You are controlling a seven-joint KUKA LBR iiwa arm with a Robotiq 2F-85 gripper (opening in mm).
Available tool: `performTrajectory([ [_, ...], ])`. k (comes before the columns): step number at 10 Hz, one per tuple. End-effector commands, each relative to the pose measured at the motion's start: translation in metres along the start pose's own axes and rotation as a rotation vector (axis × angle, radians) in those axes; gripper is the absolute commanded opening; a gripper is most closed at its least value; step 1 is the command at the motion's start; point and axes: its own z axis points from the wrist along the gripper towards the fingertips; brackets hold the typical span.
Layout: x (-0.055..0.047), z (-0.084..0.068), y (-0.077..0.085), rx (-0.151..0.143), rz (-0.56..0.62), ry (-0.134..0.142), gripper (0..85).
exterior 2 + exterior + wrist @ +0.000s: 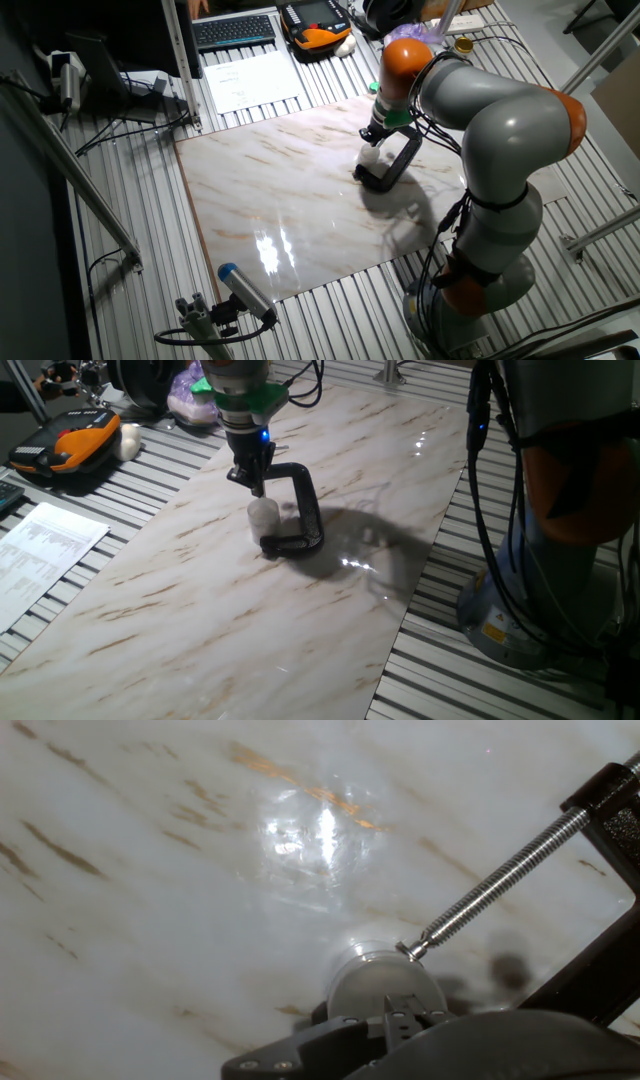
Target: Unscrew the lid from the jar
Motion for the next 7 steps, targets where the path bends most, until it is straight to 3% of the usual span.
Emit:
performTrajectory([
  [1,0.0003,0.0001,-0.0003,-0.004,-0.003,0.004,0.0],
  [3,0.0003,0.0001,-0.0003,-0.006,-0.012,0.007,0.0],
  [4,0.0003,0.0001,-0.0003,-0.027,-0.007,0.020,0.0],
  [5,0.0003,0.0001,-0.0003,-0.030,-0.002,0.042,0.0],
  [6,0.0003,0.0001,-0.0003,-0.010,0.009,0.070,0.0],
  [7,0.0003,0.0001,-0.0003,0.013,0.011,0.078,0.0],
])
